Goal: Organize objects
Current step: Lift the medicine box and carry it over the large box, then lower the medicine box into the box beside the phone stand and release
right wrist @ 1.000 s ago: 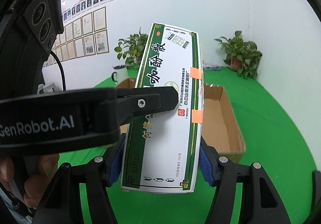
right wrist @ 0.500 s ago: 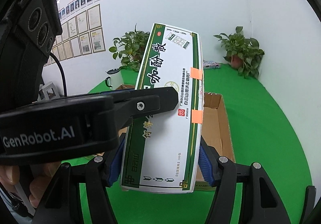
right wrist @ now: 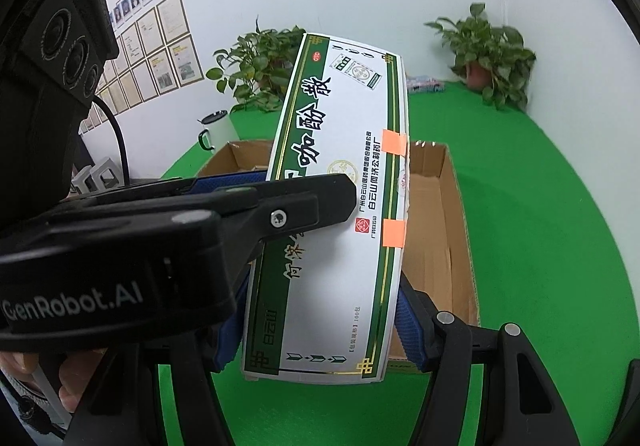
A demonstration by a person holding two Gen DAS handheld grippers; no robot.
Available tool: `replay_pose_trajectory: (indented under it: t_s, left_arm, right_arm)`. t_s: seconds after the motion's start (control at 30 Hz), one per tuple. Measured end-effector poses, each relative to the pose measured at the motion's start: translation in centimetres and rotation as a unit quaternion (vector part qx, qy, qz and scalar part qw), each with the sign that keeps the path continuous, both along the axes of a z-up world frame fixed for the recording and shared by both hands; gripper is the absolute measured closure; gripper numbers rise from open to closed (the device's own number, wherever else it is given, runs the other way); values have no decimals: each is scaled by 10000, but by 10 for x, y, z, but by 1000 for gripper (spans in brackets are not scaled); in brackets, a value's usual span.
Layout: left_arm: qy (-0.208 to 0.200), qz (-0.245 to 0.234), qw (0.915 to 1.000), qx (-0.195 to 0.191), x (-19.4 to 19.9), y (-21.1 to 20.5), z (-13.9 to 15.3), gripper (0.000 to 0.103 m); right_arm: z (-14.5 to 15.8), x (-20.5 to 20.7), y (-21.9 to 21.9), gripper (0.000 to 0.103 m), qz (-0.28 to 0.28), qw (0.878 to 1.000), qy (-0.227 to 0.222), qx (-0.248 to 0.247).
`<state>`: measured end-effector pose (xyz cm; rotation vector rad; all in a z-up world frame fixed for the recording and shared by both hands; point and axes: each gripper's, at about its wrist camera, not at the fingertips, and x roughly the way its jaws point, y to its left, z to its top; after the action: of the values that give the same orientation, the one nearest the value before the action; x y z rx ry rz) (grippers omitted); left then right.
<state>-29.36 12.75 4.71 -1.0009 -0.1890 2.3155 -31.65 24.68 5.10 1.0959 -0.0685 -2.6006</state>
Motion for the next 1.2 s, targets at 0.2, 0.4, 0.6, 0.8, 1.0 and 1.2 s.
replay_pose_trajectory:
  t_s: [0.2,0.4,0.6,0.8,1.0,1.2]
  left_arm:
    - [-386,-46,9992,13,-19,8,-34,58]
    - [-799,-39,9968,74,-38,12,-73,59]
    - [-1139,17,9933,192,-56,9,-99,59]
    - [-1325,42,9909,217,-67,11,-115,59]
    - [-1529,39,9880,217,-74,14,-135,59]
    - [-1638,111,9862,205,-77,11,-143,59]
  right_arm:
    - [-39,-12,9,41,-49,9993,-371,-12]
    - [-80,-27,15,41,-65,9971,-762,-8]
    - [-114,-37,14,41,-31,9954,-953,84]
    - [-134,-52,15,38,11,9919,-1269,47]
    - [-142,-54,21,31,126,9910,-1329,16]
    - [-141,-57,22,32,219,9913,-1295,-93]
